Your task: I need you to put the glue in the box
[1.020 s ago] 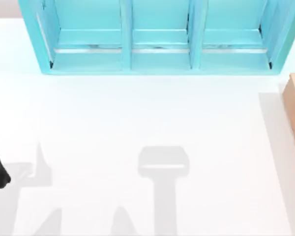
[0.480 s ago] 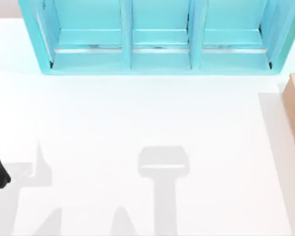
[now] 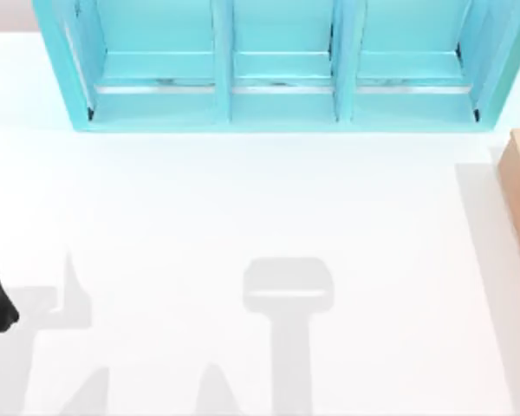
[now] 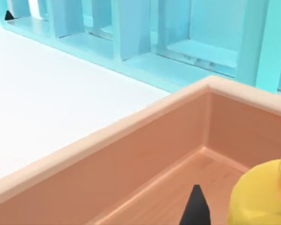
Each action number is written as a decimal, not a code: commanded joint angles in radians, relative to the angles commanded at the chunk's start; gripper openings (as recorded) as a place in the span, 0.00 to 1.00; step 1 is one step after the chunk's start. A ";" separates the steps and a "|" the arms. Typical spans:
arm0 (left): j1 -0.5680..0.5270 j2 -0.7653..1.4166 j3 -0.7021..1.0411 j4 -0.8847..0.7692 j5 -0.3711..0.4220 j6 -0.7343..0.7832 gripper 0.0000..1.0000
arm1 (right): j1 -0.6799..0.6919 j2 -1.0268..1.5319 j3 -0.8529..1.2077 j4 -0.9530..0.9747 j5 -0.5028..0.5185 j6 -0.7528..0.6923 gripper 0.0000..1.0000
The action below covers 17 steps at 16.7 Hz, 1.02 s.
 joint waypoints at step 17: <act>0.000 0.000 0.000 0.000 0.000 0.000 1.00 | 0.000 0.000 0.000 0.000 0.000 0.000 1.00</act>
